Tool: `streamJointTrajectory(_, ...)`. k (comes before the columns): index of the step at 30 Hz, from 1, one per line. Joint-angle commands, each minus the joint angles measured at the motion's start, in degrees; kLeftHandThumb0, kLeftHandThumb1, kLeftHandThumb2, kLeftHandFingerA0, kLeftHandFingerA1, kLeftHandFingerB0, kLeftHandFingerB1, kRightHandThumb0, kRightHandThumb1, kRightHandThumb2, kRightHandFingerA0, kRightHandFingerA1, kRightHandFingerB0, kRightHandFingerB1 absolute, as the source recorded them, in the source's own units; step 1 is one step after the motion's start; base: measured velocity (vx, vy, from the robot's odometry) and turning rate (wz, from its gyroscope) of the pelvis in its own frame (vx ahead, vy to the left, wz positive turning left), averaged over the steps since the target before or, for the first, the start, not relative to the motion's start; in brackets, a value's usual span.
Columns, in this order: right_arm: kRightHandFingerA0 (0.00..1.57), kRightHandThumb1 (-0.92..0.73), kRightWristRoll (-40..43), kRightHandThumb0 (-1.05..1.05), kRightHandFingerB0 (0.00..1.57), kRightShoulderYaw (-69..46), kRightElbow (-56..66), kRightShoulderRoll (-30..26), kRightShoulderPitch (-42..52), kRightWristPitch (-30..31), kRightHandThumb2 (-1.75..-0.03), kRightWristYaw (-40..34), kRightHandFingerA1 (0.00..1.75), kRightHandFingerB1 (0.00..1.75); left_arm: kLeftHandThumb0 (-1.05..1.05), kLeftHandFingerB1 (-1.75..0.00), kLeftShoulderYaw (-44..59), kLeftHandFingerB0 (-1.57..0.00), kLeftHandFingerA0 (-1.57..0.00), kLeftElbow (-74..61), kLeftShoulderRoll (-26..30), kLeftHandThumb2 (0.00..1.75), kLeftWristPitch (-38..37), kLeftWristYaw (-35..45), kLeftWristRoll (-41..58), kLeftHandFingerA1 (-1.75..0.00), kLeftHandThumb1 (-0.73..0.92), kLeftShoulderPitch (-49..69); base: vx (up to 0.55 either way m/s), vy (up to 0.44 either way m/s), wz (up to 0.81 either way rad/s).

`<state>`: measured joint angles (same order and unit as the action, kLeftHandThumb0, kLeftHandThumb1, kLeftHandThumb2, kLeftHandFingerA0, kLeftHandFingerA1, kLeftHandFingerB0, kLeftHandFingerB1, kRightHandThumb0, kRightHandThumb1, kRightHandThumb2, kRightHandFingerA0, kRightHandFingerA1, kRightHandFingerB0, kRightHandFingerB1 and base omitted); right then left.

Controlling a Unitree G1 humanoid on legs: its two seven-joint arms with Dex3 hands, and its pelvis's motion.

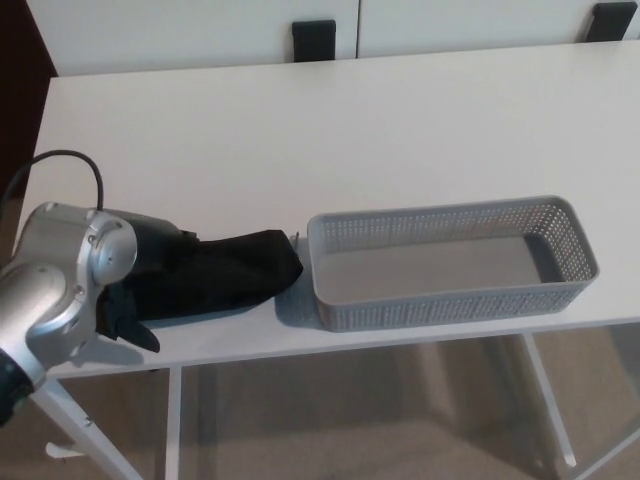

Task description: The robot walk towards a table in front and pick up a black pencil case on the left hand side and put the pencil case into a small container on the right hand side

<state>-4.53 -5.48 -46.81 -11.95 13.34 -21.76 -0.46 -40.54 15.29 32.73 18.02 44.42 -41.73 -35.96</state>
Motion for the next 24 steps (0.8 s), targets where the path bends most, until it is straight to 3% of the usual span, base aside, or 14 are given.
streamJointTrajectory(1,0.49,-0.66,0.8,-0.24,0.37,-0.6,-0.4,-1.4,-0.6,0.8,-0.59,1.0,0.40,0.38,-0.04,-1.44,10.7,-0.43,-0.64,4.9,-3.4,0.46,-23.2,-42.7,4.8,-1.75,0.73,16.6,0.00,0.000,0.00)
streamJointTrajectory(5,0.49,-0.67,1.2,-0.23,0.37,-0.6,-0.3,-1.1,0.1,0.3,-0.60,1.7,0.42,0.40,-0.02,-1.48,12.3,-0.44,-0.58,4.6,-3.2,0.43,-24.8,-43.5,4.9,-1.75,0.71,17.6,0.00,0.000,0.00)
streamJointTrajectory(7,0.49,-0.67,1.1,-0.23,0.38,-0.5,-0.4,-1.2,0.1,0.1,-0.60,1.7,0.42,0.39,-0.08,-1.43,12.9,-0.45,-0.67,4.8,-3.3,0.44,-25.6,-43.8,4.9,-1.73,0.69,17.9,0.00,0.000,0.00)
streamJointTrajectory(10,0.50,-0.67,0.6,-0.23,0.38,-0.2,0.0,-1.3,0.2,0.3,-0.60,1.5,0.41,0.39,-0.07,-1.44,13.6,-0.46,-0.68,5.0,-3.6,0.46,-27.1,-45.0,4.6,-1.75,0.73,18.4,0.00,0.000,0.00)
streamJointTrajectory(11,0.51,-0.67,0.6,-0.23,0.38,-0.1,0.1,-1.3,0.3,0.2,-0.60,1.5,0.42,0.40,-0.05,-1.43,13.8,-0.46,-0.61,4.8,-3.6,0.46,-27.5,-44.9,4.7,-1.72,0.71,18.7,0.00,0.000,0.00)
streamJointTrajectory(13,0.50,-0.67,1.0,-0.23,0.38,-0.2,0.2,-1.1,0.1,0.0,-0.60,1.8,0.43,0.40,-0.06,-1.40,14.3,-0.48,-0.63,4.3,-3.5,0.48,-28.2,-45.0,4.7,-1.69,0.66,19.3,0.00,0.000,0.00)
streamJointTrajectory(19,0.53,-0.67,0.0,-0.24,0.42,0.3,-0.6,-1.4,-1.1,-0.3,-0.60,1.0,0.44,0.42,-0.03,-1.48,17.8,-0.42,-0.54,2.5,-3.6,0.47,-28.4,-42.8,6.6,-1.75,0.68,19.1,0.00,0.000,0.00)
streamJointTrajectory(24,0.56,-0.67,-0.3,-0.23,0.45,0.4,-0.9,-1.6,-1.8,-0.1,-0.60,0.6,0.45,0.42,0.00,-1.52,23.0,-0.44,-0.60,0.1,-1.6,0.48,-30.0,-41.1,8.7,-1.75,0.67,18.0,0.00,0.000,0.00)
